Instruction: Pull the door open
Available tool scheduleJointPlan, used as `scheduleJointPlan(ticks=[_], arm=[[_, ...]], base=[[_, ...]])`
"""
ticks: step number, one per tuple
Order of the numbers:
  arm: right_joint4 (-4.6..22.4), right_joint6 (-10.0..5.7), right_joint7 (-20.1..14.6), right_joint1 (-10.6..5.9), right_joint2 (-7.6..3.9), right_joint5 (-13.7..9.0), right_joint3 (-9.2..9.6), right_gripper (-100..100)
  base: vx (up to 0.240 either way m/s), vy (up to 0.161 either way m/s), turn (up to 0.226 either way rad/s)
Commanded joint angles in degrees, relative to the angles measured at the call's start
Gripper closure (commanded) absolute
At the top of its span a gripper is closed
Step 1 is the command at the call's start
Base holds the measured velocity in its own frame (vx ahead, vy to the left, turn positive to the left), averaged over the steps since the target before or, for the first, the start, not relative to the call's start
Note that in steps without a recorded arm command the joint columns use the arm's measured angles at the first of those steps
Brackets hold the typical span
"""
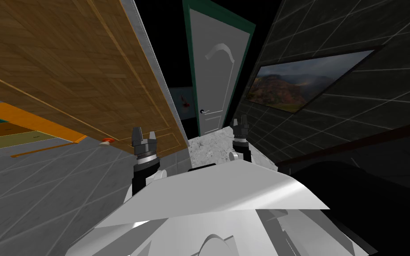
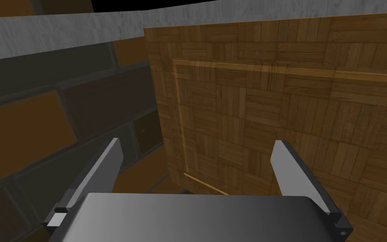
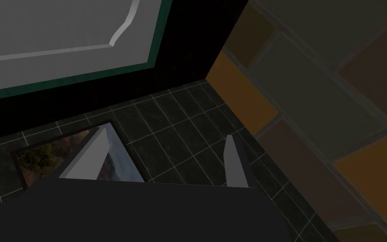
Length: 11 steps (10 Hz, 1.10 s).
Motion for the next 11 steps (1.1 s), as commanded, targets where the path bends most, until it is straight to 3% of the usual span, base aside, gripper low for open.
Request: scheduleJointPlan(ticks=[1,6,11], arm=[[1.6,-0.09,-0.26,-0.6,-0.67,-0.07,0.03,-100],[6.47,-0.35,-1.04,-2.41,-2.48,-0.28,0.11,-100],[13.71,-0.74,-2.23,-5.13,-4.89,-0.6,0.23,-100]], base=[[-0.022,-0.023,0.063],[0.14,-0.003,0.039],[0.109,-0.012,0.058]])
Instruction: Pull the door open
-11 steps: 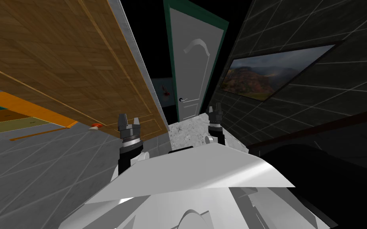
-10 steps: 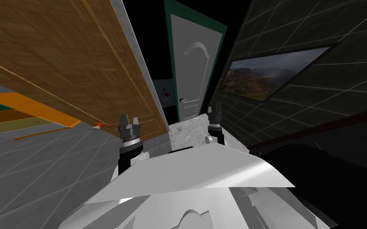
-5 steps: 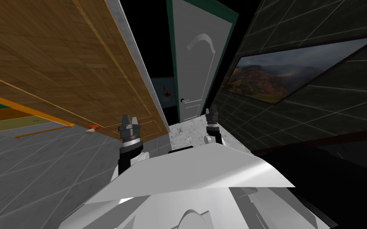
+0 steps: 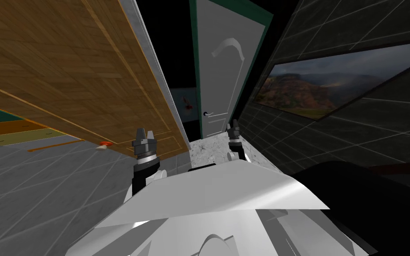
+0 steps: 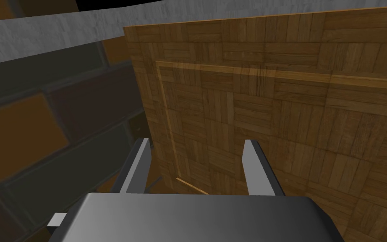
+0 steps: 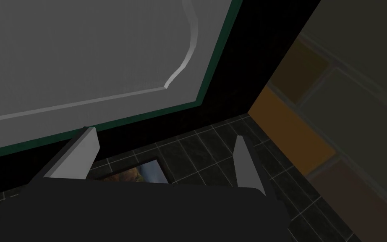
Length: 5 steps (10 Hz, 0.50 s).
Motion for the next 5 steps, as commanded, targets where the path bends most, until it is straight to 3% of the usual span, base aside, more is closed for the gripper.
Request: scheduleJointPlan(ticks=[1,4,5], arm=[[2.86,-0.48,-0.57,-1.15,-0.99,-0.26,-0.29,-100],[7.28,-0.72,-1.3,-2.82,-2.32,-0.45,-0.21,-100],[7.47,-0.72,-1.3,-2.82,-2.32,-0.45,-0.21,-100]], base=[[0.079,-0.012,0.052],[0.097,-0.013,0.058],[0.077,-0.007,0.03]])
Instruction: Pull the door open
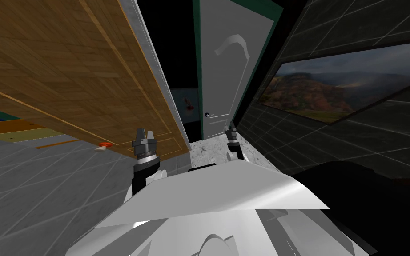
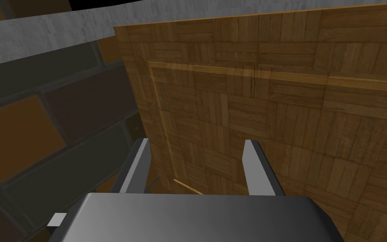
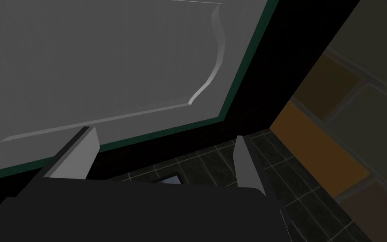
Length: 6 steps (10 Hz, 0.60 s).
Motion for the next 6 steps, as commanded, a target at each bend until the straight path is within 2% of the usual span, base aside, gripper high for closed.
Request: scheduleJointPlan(ticks=[1,6], arm=[[2.32,-0.35,-0.43,-0.86,-0.71,-0.17,-0.13,-100],[10.53,-0.79,-1.75,-3.91,-3.0,-0.53,0.0,-100]], base=[[0.061,-0.005,0.034],[0.094,-0.014,0.068]])
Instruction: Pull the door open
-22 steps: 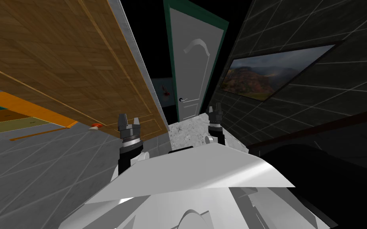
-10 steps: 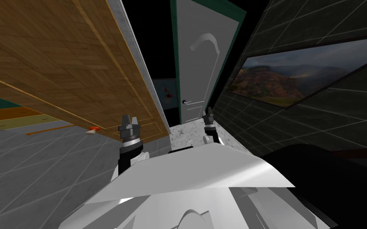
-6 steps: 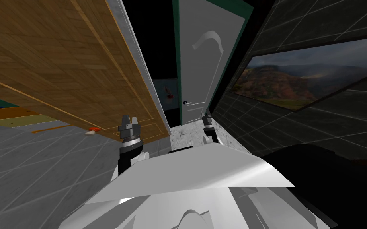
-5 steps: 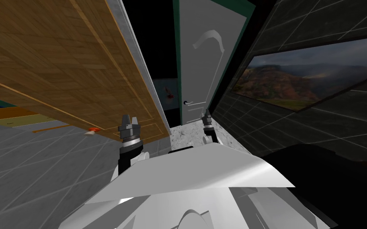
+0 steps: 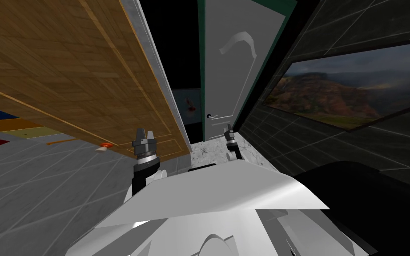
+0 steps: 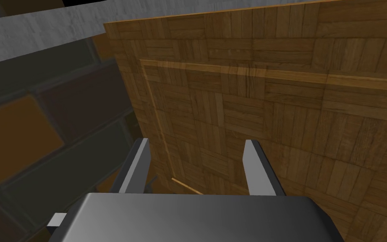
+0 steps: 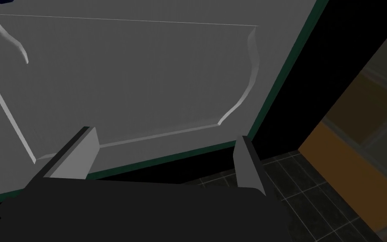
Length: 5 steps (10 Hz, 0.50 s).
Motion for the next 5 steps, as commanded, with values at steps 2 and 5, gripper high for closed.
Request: scheduleJointPlan(ticks=[2,5], arm=[[4.16,-0.5,-0.75,-1.46,-1.18,-0.17,0.14,-100],[9.52,-0.77,-1.57,-3.37,-2.52,-0.4,0.22,-100]], base=[[0.101,-0.028,0.066],[0.097,-0.012,0.071]])
